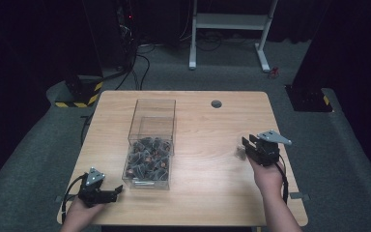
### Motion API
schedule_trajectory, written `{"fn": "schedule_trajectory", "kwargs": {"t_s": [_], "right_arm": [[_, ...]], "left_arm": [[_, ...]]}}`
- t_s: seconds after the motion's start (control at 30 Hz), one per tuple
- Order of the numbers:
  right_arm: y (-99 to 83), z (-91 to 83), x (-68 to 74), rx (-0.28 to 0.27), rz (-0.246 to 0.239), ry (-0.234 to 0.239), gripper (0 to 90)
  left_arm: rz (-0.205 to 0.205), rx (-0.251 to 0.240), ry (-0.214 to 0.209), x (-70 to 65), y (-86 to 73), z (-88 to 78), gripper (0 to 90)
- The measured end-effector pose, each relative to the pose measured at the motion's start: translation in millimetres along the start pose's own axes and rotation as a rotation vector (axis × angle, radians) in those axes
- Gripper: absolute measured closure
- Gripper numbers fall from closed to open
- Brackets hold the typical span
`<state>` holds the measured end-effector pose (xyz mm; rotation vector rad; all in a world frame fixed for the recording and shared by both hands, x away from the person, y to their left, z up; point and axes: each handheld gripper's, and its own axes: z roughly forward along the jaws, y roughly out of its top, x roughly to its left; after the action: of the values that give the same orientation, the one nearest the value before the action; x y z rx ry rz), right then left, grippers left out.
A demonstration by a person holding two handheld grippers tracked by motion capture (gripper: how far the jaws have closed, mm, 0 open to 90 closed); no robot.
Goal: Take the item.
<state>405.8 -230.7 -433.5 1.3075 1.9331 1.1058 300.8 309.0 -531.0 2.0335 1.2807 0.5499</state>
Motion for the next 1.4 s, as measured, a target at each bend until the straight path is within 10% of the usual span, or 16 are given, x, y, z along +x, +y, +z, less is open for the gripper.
{"fn": "schedule_trajectory", "kwargs": {"t_s": [0.77, 1.4], "right_arm": [[-14.3, -21.4, 43.6, -0.042, -0.041, 0.076, 37.0], [-66.1, -14.3, 63.3, 0.054, -0.058, 0.099, 28.3]], "left_arm": [[0.001, -0.001, 0.0, -0.3, -0.3, -0.1, 6.7], [0.002, -0.001, 0.0, -0.4, -0.4, -0.3, 6.8]]}}
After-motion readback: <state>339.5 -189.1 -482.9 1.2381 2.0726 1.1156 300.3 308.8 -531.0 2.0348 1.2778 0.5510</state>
